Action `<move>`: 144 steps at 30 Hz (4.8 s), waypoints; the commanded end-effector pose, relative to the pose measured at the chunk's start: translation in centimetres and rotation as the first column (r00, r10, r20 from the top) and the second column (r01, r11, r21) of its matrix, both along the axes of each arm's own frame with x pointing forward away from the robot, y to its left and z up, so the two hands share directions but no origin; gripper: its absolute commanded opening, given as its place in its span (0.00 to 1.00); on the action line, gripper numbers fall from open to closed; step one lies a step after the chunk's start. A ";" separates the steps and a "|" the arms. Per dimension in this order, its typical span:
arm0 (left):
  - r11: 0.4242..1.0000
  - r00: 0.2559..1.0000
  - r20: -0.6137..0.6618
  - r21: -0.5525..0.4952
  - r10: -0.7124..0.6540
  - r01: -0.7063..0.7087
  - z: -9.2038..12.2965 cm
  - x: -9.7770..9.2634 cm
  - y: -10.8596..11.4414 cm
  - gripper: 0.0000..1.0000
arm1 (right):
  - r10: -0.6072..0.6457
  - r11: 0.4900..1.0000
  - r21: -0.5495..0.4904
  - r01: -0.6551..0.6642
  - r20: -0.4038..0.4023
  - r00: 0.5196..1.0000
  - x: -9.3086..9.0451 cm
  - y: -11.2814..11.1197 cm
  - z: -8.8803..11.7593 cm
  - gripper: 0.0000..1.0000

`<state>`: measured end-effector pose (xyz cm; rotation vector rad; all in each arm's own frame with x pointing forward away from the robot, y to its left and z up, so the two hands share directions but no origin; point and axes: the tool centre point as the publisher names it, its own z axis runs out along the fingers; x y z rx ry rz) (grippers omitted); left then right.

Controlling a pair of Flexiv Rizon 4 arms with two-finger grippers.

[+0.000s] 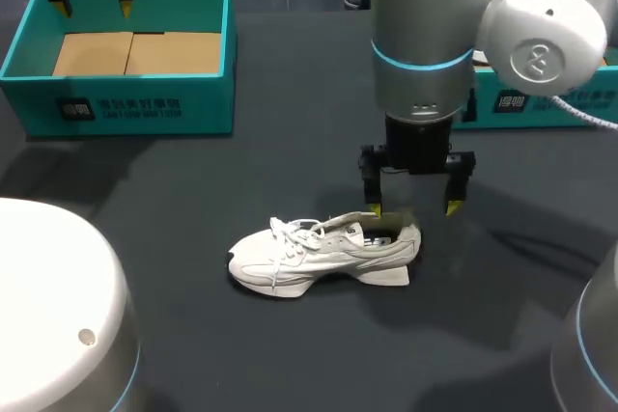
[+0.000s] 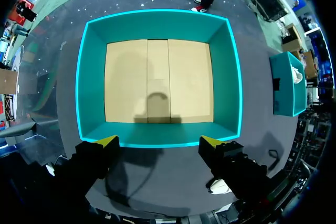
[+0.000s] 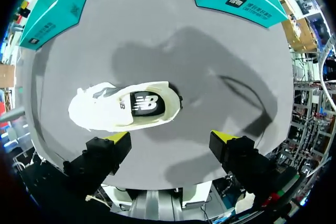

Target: Take the shoe out of the shoebox, open the shoe tongue, remove and reinsert the insole, then place the shoe into the shoebox

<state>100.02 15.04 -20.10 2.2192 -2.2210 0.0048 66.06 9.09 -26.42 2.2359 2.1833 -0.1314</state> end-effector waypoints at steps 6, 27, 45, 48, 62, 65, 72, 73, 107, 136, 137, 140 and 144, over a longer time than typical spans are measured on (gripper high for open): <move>1.000 1.000 0.000 0.001 0.000 0.000 0.0 0.0 0.0 1.00 | 0.309 0.843 0.415 -0.341 0.145 0.940 -0.4 -1.9 -0.2 1.00; 1.000 1.000 0.000 0.001 0.000 0.000 0.0 0.0 0.0 1.00 | 0.585 0.320 0.597 -0.736 0.486 0.649 0.4 -5.7 -0.3 1.00; 1.000 1.000 0.000 0.001 0.000 0.000 0.0 0.0 0.0 1.00 | 0.599 0.043 0.404 -0.914 0.721 0.347 2.1 -7.5 -5.7 1.00; 1.000 1.000 0.000 0.001 0.000 0.000 0.0 0.0 0.0 1.00 | 0.599 0.043 0.404 -0.914 0.721 0.347 2.1 -7.5 -5.7 1.00; 1.000 1.000 0.000 0.001 0.000 0.000 0.0 0.0 0.0 1.00 | 0.548 0.077 0.318 -0.945 0.778 0.306 2.0 -8.7 -7.1 1.00; 1.000 1.000 0.000 0.001 0.000 0.000 0.0 0.0 0.0 1.00 | 0.496 0.084 0.228 -0.970 0.835 0.239 1.5 -9.6 -8.1 1.00; 1.000 1.000 0.000 0.001 0.000 0.000 0.0 0.0 0.0 1.00 | 0.509 0.086 0.128 -0.988 0.847 0.154 1.3 -11.0 -9.1 1.00; 1.000 1.000 0.000 0.001 0.000 0.000 0.0 0.0 0.0 1.00 | 0.509 0.086 0.128 -0.988 0.847 0.154 1.3 -11.0 -9.1 1.00; 1.000 1.000 0.000 0.001 0.000 0.000 0.0 0.0 0.0 1.00 | 0.427 0.136 0.101 -0.986 0.892 0.151 3.0 -11.1 -13.6 1.00; 1.000 1.000 0.000 0.001 0.000 0.000 0.0 0.0 0.0 1.00 | 0.482 0.140 0.084 -0.987 0.865 0.142 3.4 -4.6 -14.2 1.00; 1.000 1.000 0.000 0.001 0.000 0.000 0.0 0.0 0.0 1.00 | 0.483 0.140 0.082 -0.987 0.864 0.140 3.3 -4.4 -14.3 1.00; 1.000 1.000 0.000 0.001 0.000 0.000 0.0 0.0 0.0 1.00 | 0.480 0.134 0.073 -0.988 0.868 0.129 3.2 -3.9 -14.2 1.00; 1.000 1.000 0.000 0.001 0.000 0.000 0.0 0.0 0.0 1.00 | 0.473 0.126 0.060 -0.990 0.873 0.114 3.0 -3.4 -14.2 1.00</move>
